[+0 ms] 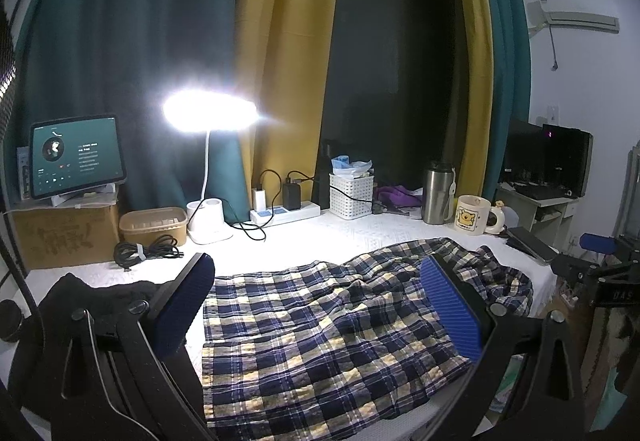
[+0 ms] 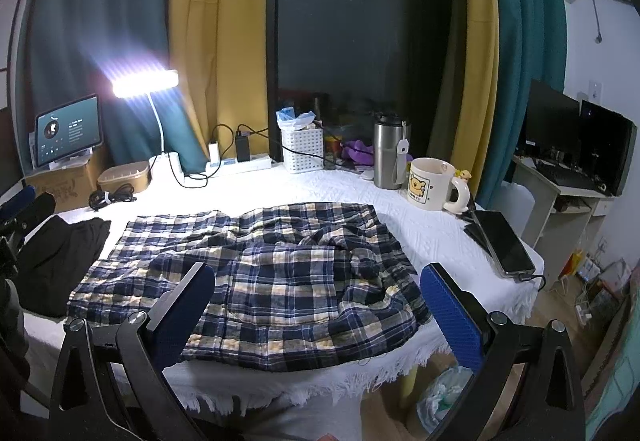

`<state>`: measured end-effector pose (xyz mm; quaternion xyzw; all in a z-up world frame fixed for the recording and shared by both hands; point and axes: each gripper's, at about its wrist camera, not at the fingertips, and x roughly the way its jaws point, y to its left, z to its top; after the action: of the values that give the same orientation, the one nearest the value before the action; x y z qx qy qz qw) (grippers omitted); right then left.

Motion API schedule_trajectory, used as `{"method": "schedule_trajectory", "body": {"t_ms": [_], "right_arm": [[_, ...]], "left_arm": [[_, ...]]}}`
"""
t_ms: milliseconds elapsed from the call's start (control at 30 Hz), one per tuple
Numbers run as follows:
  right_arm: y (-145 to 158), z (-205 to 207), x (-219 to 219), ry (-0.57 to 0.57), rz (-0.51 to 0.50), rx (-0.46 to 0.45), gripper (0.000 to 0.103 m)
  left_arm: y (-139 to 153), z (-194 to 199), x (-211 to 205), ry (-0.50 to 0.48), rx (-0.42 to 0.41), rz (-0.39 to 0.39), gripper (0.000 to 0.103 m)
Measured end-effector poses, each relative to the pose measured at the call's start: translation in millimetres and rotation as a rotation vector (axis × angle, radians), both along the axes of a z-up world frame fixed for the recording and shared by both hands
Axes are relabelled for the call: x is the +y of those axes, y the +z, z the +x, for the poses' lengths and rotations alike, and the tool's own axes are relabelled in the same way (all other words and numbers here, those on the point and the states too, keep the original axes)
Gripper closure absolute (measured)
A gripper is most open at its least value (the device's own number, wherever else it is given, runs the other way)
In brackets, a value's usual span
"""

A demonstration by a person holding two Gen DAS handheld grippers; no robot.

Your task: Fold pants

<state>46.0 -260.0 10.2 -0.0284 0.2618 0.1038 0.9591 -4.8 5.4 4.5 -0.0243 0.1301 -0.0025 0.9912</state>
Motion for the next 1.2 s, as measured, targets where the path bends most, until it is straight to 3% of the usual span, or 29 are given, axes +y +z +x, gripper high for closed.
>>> {"method": "schedule_trajectory", "body": {"t_ms": [1200], "right_arm": [[1.5, -2.3, 2.8, 0.004, -0.001, -0.004, 0.0]], "left_arm": [[1.7, -4.3, 1.0, 0.004, -0.008, 0.001, 0.001]]}}
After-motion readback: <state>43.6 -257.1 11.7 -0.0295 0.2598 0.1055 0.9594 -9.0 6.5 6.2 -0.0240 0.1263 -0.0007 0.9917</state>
